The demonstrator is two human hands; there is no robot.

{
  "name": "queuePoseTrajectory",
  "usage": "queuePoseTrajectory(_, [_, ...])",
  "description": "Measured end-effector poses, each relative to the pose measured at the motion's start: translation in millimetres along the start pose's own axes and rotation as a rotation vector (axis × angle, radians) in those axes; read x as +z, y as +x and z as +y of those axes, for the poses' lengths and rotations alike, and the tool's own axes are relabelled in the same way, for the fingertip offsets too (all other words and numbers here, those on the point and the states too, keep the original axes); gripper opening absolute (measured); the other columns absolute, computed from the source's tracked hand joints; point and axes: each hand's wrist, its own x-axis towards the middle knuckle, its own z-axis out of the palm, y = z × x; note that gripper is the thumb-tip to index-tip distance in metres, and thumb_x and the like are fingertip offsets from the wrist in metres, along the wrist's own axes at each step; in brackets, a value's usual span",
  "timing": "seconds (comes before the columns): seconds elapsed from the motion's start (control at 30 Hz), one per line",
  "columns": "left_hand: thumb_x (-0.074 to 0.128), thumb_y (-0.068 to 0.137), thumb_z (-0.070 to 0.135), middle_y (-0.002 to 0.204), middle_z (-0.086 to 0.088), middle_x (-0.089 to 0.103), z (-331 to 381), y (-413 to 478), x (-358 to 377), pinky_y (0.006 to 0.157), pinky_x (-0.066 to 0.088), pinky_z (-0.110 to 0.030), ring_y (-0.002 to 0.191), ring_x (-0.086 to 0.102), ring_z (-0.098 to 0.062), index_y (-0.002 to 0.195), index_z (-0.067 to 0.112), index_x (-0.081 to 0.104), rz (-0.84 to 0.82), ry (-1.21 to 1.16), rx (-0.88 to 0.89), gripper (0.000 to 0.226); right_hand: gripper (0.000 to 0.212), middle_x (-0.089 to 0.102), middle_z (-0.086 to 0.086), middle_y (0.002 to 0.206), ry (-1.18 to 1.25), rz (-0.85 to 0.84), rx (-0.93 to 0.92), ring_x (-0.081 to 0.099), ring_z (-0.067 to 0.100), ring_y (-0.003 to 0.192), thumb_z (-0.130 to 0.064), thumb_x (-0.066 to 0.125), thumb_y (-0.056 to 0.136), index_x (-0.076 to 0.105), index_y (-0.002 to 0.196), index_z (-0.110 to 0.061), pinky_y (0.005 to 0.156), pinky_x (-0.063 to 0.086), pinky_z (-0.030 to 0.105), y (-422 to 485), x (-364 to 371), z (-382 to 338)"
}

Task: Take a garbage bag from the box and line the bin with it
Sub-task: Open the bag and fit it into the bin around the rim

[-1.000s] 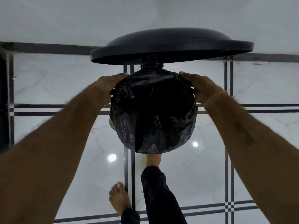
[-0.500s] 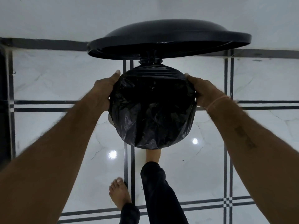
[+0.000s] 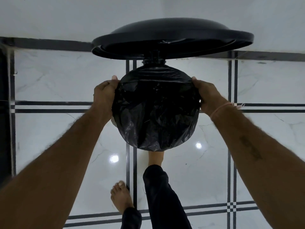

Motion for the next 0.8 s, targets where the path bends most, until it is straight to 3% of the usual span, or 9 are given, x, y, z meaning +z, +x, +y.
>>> queuePoseTrajectory(0.17, [0.077, 0.090, 0.045, 0.074, 0.001, 0.073, 16.6, 6.5, 5.8, 0.082, 0.065, -0.044, 0.071, 0.070, -0.017, 0.079, 0.015, 0.073, -0.075, 0.117, 0.124, 0.033, 0.029, 0.075, 0.016, 0.100, 0.017, -0.017, -0.139, 0.074, 0.029, 0.087, -0.034, 0.076, 0.094, 0.073, 0.093, -0.005, 0.085, 0.065, 0.045, 1.6, 6.1, -8.3])
queuePoseTrajectory(0.3, [0.070, 0.094, 0.049, 0.082, -0.011, 0.072, 19.1, 9.7, 11.0, 0.089, 0.063, -0.049, 0.076, 0.069, -0.023, 0.092, 0.003, 0.074, -0.013, 0.149, 0.155, 0.047, 0.029, 0.075, 0.002, 0.081, -0.010, 0.098, -0.170, 0.072, 0.017, 0.076, -0.036, 0.074, 0.094, 0.074, 0.082, -0.010, 0.087, 0.062, 0.040, 17.0, 15.4, -12.4])
queuePoseTrajectory(0.37, [0.058, 0.097, 0.053, 0.092, -0.012, 0.076, 10.0, 7.6, 8.8, 0.095, 0.059, -0.053, 0.088, 0.072, -0.022, 0.095, 0.011, 0.074, 0.007, 0.174, 0.231, 0.045, 0.028, 0.072, -0.001, 0.099, -0.253, 0.310, -0.407, 0.068, 0.017, 0.097, -0.044, 0.064, 0.098, 0.072, 0.099, -0.017, 0.096, 0.057, 0.042, 9.9, 18.4, 2.5])
queuePoseTrajectory(0.43, [0.048, 0.100, 0.053, 0.105, -0.002, 0.076, -6.9, 2.8, 2.1, 0.100, 0.056, -0.053, 0.106, 0.071, -0.022, 0.106, 0.026, 0.074, 0.005, 0.214, 0.318, 0.038, 0.031, 0.065, 0.001, 0.116, -0.515, 0.434, -0.861, 0.059, 0.020, 0.111, -0.044, 0.058, 0.099, 0.067, 0.116, -0.020, 0.097, 0.050, 0.038, -22.9, 24.8, 19.9])
queuePoseTrajectory(0.5, [0.041, 0.103, 0.056, 0.115, 0.002, 0.074, -21.6, -2.5, -4.3, 0.101, 0.053, -0.055, 0.115, 0.067, -0.022, 0.115, 0.034, 0.071, -0.024, 0.281, 0.365, 0.040, 0.032, 0.067, -0.001, 0.118, -0.658, 0.171, -1.187, 0.059, 0.020, 0.114, -0.043, 0.058, 0.099, 0.069, 0.118, -0.020, 0.099, 0.046, 0.041, -51.9, 42.8, 27.7])
queuePoseTrajectory(0.53, [0.039, 0.104, 0.057, 0.116, 0.000, 0.074, -26.3, -3.5, -5.4, 0.102, 0.053, -0.056, 0.116, 0.067, -0.025, 0.117, 0.033, 0.071, -0.061, 0.274, 0.353, 0.043, 0.033, 0.067, -0.005, 0.121, -0.742, -0.006, -1.212, 0.059, 0.021, 0.118, -0.047, 0.058, 0.098, 0.070, 0.120, -0.024, 0.102, 0.044, 0.043, -58.0, 55.0, 29.1])
queuePoseTrajectory(0.63, [0.039, 0.109, 0.048, 0.110, -0.008, 0.078, -31.1, -4.8, -4.8, 0.099, 0.058, -0.046, 0.111, 0.072, -0.028, 0.112, 0.018, 0.075, -0.151, 0.048, 0.238, 0.047, 0.036, 0.056, -0.017, 0.136, -1.038, -0.282, -1.063, 0.048, 0.021, 0.131, -0.059, 0.051, 0.097, 0.063, 0.127, -0.042, 0.106, 0.034, 0.050, -55.0, 100.5, 26.4])
queuePoseTrajectory(0.73, [0.042, 0.111, 0.042, 0.096, -0.007, 0.079, -34.0, -2.2, -4.0, 0.083, 0.060, -0.027, 0.094, 0.075, -0.017, 0.103, 0.010, 0.076, -0.175, -0.092, 0.182, 0.047, 0.038, 0.050, -0.014, 0.148, -1.189, -0.373, -0.911, 0.038, 0.025, 0.142, -0.059, 0.043, 0.102, 0.058, 0.134, -0.046, 0.115, 0.024, 0.061, -28.7, 135.9, 27.0])
queuePoseTrajectory(0.8, [0.042, 0.110, 0.044, 0.092, -0.021, 0.071, -39.2, -0.5, -2.4, 0.081, 0.057, -0.031, 0.088, 0.068, -0.020, 0.103, -0.005, 0.069, -0.165, -0.087, 0.227, 0.057, 0.045, 0.038, -0.011, 0.164, -1.293, -0.396, -0.803, 0.026, 0.030, 0.153, -0.058, 0.036, 0.105, 0.049, 0.147, -0.046, 0.120, 0.015, 0.063, -8.8, 144.1, 33.6])
